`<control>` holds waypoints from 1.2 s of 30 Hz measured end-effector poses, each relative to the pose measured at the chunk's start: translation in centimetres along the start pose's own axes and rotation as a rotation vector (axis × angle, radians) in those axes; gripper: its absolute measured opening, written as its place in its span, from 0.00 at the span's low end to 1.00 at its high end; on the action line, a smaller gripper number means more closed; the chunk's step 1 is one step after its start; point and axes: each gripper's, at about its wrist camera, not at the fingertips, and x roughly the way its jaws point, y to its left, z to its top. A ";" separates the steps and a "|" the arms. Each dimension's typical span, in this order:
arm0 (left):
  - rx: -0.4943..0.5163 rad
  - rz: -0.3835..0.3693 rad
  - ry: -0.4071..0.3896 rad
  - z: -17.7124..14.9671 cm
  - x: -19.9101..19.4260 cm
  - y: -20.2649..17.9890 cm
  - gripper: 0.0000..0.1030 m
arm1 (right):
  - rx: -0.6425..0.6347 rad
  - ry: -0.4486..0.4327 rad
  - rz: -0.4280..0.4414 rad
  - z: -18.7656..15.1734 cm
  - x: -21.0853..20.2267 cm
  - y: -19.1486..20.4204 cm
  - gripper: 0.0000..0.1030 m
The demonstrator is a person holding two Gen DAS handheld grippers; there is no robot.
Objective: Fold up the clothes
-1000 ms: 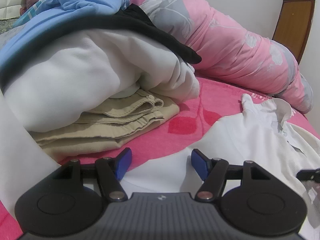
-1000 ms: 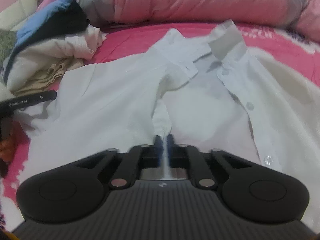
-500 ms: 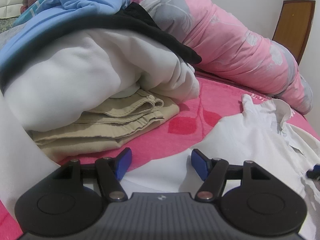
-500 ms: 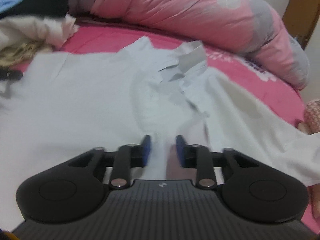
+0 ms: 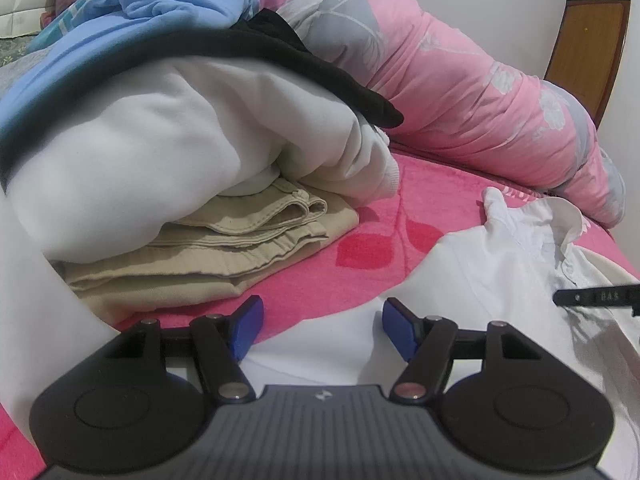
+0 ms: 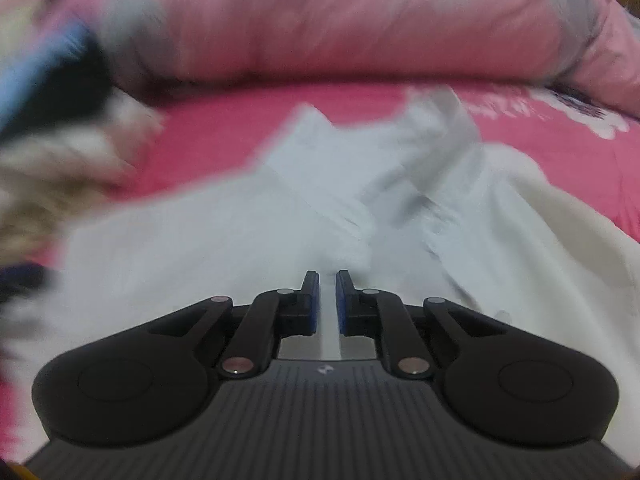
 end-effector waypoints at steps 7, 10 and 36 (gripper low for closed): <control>-0.003 -0.002 -0.010 0.0 -0.4 0.1 0.67 | 0.276 -0.144 0.041 -0.5 -10.7 -6.2 0.09; -0.002 0.002 -0.037 -0.1 -1.1 0.0 0.67 | 0.295 -0.215 0.044 -4.3 -19.9 -8.9 0.09; 0.254 -0.082 0.054 -8.9 -18.7 -8.7 0.72 | 0.191 -0.165 0.279 -23.9 -26.3 -11.1 0.11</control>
